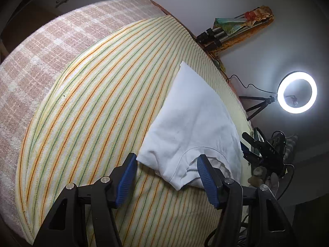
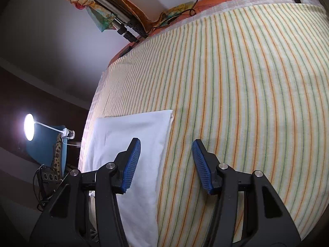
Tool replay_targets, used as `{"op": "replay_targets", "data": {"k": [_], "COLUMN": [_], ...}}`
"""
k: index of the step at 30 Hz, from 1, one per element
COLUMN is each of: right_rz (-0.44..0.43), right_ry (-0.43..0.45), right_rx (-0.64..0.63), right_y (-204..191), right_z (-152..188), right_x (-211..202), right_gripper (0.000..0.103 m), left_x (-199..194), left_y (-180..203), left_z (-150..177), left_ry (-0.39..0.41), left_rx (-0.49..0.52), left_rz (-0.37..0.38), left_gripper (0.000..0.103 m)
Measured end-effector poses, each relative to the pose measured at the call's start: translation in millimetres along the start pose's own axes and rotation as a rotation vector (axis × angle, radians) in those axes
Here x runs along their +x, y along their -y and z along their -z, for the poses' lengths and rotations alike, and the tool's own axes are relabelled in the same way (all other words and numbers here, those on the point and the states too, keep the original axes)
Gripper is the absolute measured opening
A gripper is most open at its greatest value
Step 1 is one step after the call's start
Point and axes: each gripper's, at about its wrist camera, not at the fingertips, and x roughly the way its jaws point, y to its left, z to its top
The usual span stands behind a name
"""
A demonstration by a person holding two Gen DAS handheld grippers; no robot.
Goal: Fold small clothes
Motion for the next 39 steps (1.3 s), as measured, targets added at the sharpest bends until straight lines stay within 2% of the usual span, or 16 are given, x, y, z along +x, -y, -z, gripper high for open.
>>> {"op": "replay_targets", "data": {"k": [7, 9, 11, 13, 14, 15, 16, 17, 18, 21, 22, 32, 39], "right_rz": [-0.05, -0.073, -0.094, -0.105, -0.107, -0.109, -0.112, -0.115, -0.11, -0.058, -0.049, -0.037, -0.008], "right_ry": [0.01, 0.008, 0.004, -0.001, -0.007, -0.01, -0.018, -0.031, -0.038, -0.041, -0.035, 0.053, 0.103], "right_rx": [0.02, 0.029, 0.034, 0.028, 0.022, 0.018, 0.015, 0.013, 0.009, -0.033, -0.045, -0.139, -0.177], "right_y": [0, 0, -1, -3, -6, -7, -9, -10, -12, -22, -25, -63, -79], "right_z": [-6, -7, -7, -6, -6, -6, -6, -6, -6, -6, -7, -8, -9], "right_x": [10, 12, 15, 17, 19, 20, 21, 24, 26, 27, 25, -6, -26], "right_gripper": [0.055, 0.055, 0.055, 0.055, 0.055, 0.053, 0.044, 0.038, 0.029, 0.012, 0.009, 0.006, 0.005], "left_x": [13, 16, 20, 23, 25, 27, 28, 29, 28, 24, 23, 3, 1], "left_y": [14, 18, 21, 21, 22, 23, 23, 23, 24, 26, 27, 66, 89], "left_z": [-2, -2, -2, -4, -4, -5, -6, -7, -8, -8, -8, -1, 6], "left_ry": [0.0, -0.007, -0.01, -0.02, -0.027, -0.028, -0.03, -0.028, -0.023, 0.001, 0.009, 0.089, 0.091], "left_rx": [0.029, 0.044, 0.054, 0.068, 0.073, 0.075, 0.078, 0.083, 0.089, 0.109, 0.121, 0.271, 0.32], "left_rz": [-0.005, -0.011, -0.015, -0.01, -0.016, -0.019, -0.022, -0.03, -0.037, -0.052, -0.058, -0.065, -0.025], "left_gripper": [0.061, 0.053, 0.05, 0.043, 0.035, 0.029, 0.025, 0.017, 0.015, 0.013, 0.012, 0.009, 0.008]}}
